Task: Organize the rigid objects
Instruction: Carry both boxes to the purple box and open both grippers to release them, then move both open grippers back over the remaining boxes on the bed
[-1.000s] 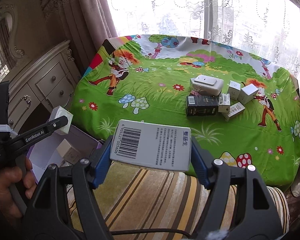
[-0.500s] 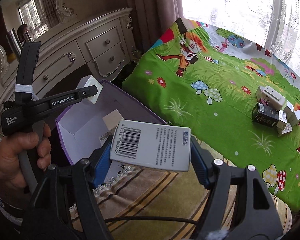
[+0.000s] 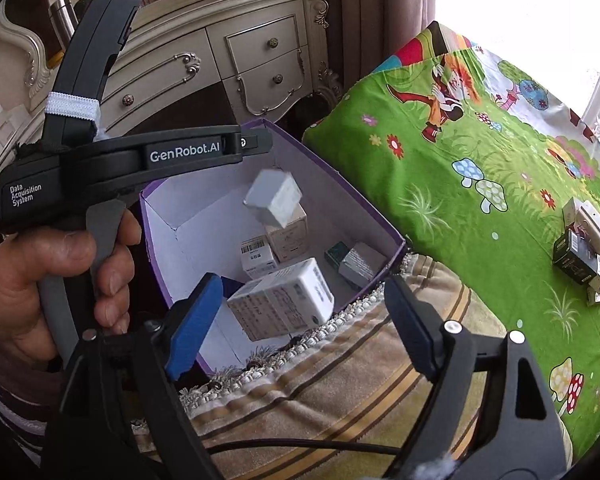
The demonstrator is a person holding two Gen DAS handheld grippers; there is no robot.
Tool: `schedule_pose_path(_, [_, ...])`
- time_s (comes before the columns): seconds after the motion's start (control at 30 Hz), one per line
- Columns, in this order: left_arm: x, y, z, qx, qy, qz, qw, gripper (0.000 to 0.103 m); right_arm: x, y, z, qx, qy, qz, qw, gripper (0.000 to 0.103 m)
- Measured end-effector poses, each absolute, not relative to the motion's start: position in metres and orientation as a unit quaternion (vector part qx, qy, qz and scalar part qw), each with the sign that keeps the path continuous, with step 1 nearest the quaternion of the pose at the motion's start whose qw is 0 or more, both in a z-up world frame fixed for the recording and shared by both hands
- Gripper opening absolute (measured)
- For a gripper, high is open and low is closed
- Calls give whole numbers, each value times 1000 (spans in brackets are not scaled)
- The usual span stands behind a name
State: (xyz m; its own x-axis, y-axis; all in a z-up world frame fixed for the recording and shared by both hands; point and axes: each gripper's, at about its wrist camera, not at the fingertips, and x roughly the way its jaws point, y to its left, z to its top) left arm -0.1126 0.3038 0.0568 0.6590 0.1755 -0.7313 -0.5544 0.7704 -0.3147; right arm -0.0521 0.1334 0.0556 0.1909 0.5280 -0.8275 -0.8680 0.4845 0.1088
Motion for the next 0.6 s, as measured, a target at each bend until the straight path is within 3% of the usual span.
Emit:
schedule_pose_path(0.23, [-106, 294, 61, -247, 359, 211, 875, 73, -37, 117, 62, -182, 427, 447, 765, 89])
schedule_pose_path(0.6, [-78, 253, 67, -166, 358, 195, 898, 80, -4, 73, 67, -147, 430, 400, 796, 90])
